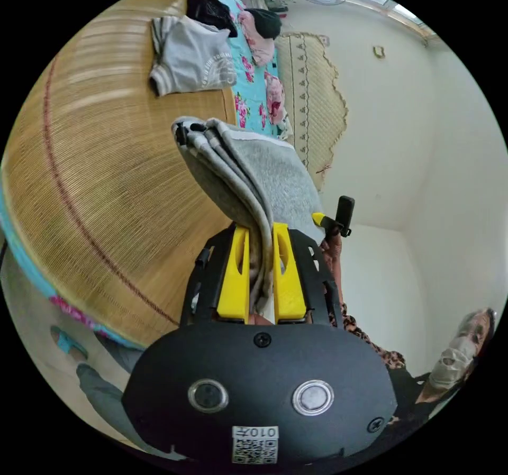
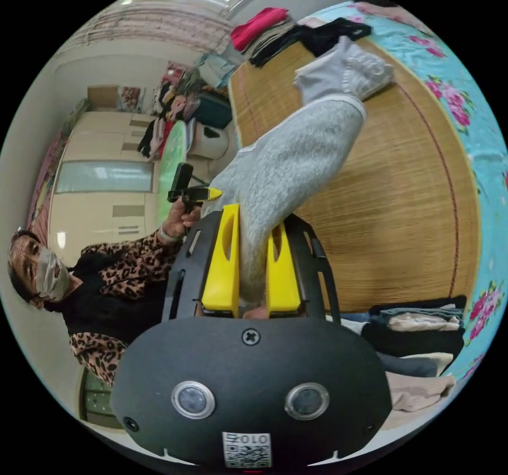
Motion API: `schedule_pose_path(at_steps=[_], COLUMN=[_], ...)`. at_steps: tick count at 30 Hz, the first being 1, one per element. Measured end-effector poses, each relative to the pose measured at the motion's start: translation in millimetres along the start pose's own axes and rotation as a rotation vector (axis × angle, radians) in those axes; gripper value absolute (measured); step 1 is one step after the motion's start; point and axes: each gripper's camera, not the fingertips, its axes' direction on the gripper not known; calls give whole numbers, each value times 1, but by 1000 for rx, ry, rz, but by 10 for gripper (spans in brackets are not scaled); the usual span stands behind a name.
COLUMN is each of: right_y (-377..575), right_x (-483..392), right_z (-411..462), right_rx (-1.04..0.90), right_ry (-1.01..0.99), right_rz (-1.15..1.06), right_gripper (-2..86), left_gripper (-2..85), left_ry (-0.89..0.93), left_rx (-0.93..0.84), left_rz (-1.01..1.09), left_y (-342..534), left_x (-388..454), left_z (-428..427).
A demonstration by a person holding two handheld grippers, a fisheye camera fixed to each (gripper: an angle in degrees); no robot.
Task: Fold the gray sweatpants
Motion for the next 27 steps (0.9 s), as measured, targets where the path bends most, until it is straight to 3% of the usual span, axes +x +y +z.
schedule_pose_path(at_steps=[4,5,7,9,15,18,20,22,24,27], right_y=[30,36,51,51,16,-10,-25,-32,-28,-12], right_x=[118,125,133,132,73,11,-39,-105,-142,-199], right_z=[-17,-14,11,39,117,160,190,227,249,263], right_rx=[205,236,295,214,30,-105,-228,-365,-452,-506], right_ry=[95,72,-99,-128,-247,-135,2,256,420,684], right_rz=[551,573,504,506,319,209,92,-35,-85,-103], right_gripper=[103,98,65,53,32,29,28,27,26,26], left_gripper=[26,16,8,4,0,0,-1,-1,-1,-1], left_ry=[-187,-190,-123,-30,140,41,-154,-250,-235,-72], left_rx=[-168,-259,-331,-343,-388,-374,-381,-372,-327,-248], left_rz=[-258,-369,-479,-456,-177,60,230,300,336,389], left_y=[-31,-23,3,31,96,108,114,118,121,127], left_x=[-107,-147,-194,-216,-190,-146,-114,-102,-97,-92], left_z=[98,116,129,129,85,45,19,3,-17,-62])
